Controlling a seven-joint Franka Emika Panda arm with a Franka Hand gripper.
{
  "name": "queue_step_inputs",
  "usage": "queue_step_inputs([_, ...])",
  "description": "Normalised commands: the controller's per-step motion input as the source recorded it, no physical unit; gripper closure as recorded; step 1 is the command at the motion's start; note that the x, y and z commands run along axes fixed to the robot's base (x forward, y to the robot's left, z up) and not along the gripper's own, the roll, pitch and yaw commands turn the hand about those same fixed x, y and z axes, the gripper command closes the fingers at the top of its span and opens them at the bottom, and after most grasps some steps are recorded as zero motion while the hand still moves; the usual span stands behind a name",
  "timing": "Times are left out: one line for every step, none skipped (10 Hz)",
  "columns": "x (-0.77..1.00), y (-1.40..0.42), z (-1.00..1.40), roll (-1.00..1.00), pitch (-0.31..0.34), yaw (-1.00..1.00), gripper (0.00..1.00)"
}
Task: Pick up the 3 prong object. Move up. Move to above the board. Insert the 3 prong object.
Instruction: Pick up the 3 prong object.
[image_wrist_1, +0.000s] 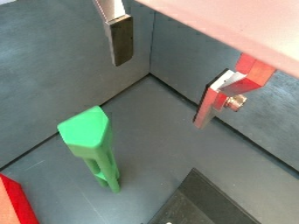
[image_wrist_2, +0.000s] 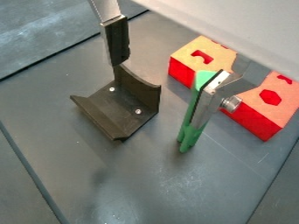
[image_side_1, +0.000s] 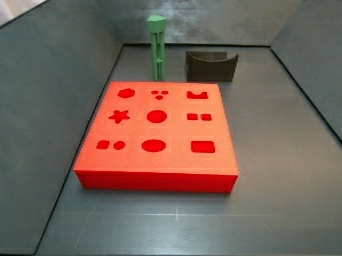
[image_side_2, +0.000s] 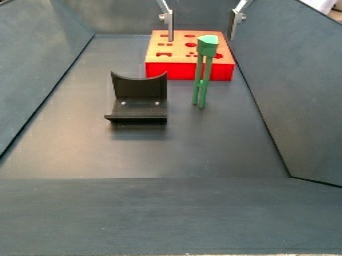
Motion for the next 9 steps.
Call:
queue_step_inputs([0.00,-0.01,-0.01,-0.01,0.000,0.00,0.00])
queue_step_inputs([0.00,0.00,-0.01,-0.13,-0.054,0.00,0.00])
queue_step_inputs([0.04,-0.18,0.39,-0.15,-0.019,0.52,0.00])
queue_step_inputs([0.01,-0.28,0.42,0.00,-0.026,0.85,0.00])
queue_step_inputs([0.00,-0.21,0.46,0.03,-0.057,0.95,0.00])
queue_step_inputs([-0.05,-0.15,0.44,0.00,-0.074,0.98,0.00])
queue_step_inputs([-0.10,-0.06,0.29,-0.02,-0.070,1.00,0.00])
queue_step_inputs([-0.05,-0.07,-0.01,-0.03,-0.023,1.00,0.00])
queue_step_inputs([-0.07,-0.26,-0.36,0.04,0.000,0.95,0.00])
